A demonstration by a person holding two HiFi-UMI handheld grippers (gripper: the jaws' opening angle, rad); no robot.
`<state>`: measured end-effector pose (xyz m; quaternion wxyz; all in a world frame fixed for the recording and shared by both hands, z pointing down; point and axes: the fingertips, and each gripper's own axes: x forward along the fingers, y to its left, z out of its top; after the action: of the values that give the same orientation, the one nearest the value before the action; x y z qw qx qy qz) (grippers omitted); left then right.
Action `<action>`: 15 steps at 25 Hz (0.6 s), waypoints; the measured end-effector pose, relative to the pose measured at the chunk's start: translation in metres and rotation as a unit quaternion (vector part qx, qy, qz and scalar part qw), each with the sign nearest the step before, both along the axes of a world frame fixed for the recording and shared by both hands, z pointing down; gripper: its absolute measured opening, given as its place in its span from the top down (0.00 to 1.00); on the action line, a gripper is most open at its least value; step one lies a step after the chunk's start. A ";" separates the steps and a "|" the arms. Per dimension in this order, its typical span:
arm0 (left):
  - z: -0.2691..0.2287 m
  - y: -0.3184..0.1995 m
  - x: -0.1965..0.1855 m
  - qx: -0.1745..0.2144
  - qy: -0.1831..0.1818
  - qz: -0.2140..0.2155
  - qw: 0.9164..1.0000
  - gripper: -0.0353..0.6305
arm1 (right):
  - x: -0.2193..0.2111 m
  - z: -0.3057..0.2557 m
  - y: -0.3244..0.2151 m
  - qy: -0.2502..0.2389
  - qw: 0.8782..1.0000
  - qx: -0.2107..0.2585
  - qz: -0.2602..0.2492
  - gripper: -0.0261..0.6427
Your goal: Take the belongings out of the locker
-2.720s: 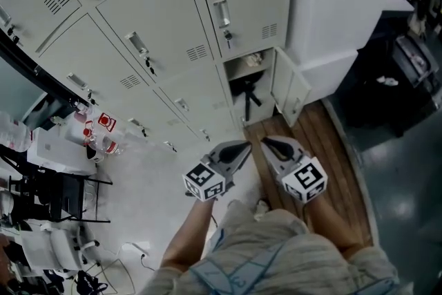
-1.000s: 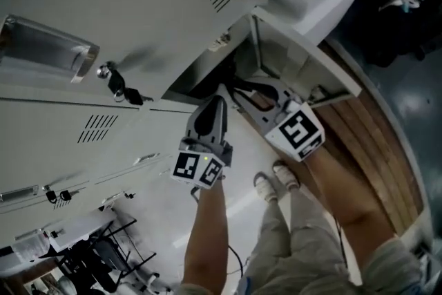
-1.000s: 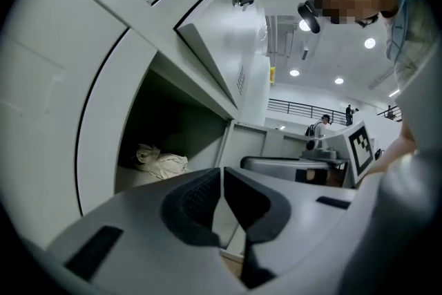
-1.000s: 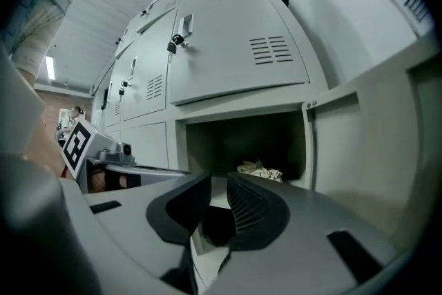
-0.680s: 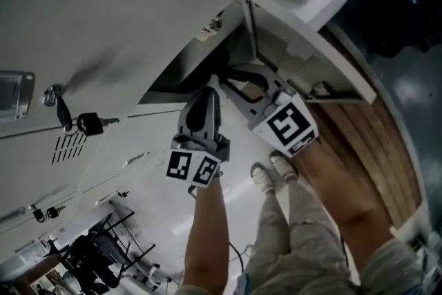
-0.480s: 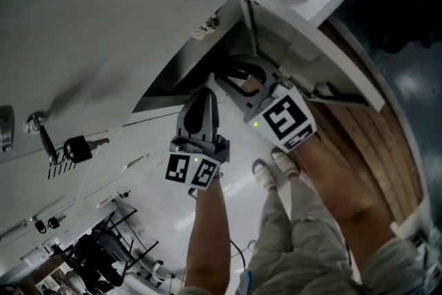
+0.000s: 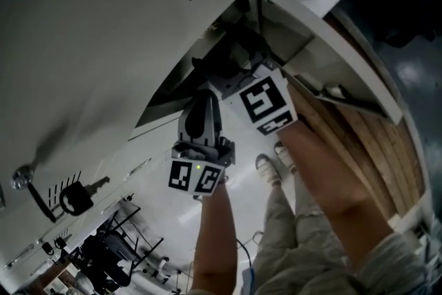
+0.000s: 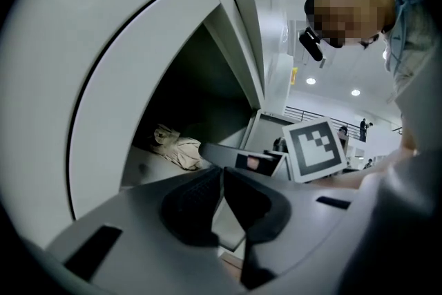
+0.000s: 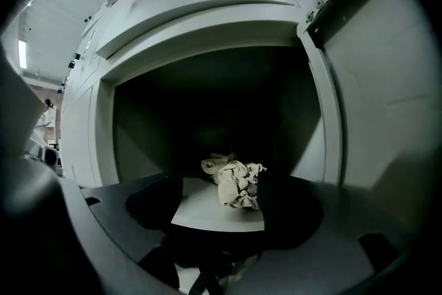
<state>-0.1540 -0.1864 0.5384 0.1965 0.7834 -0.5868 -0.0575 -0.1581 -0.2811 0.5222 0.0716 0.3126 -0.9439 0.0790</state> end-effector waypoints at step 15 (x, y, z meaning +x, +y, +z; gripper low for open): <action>0.010 0.002 -0.008 -0.006 0.016 0.002 1.000 0.94 | -0.033 0.035 -0.054 0.035 0.997 -0.042 0.058 0.28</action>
<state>-0.1623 -0.1848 0.5485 0.2104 0.7822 -0.5827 -0.0659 -0.1907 -0.3352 0.5569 0.1130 0.3666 -0.9168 0.1112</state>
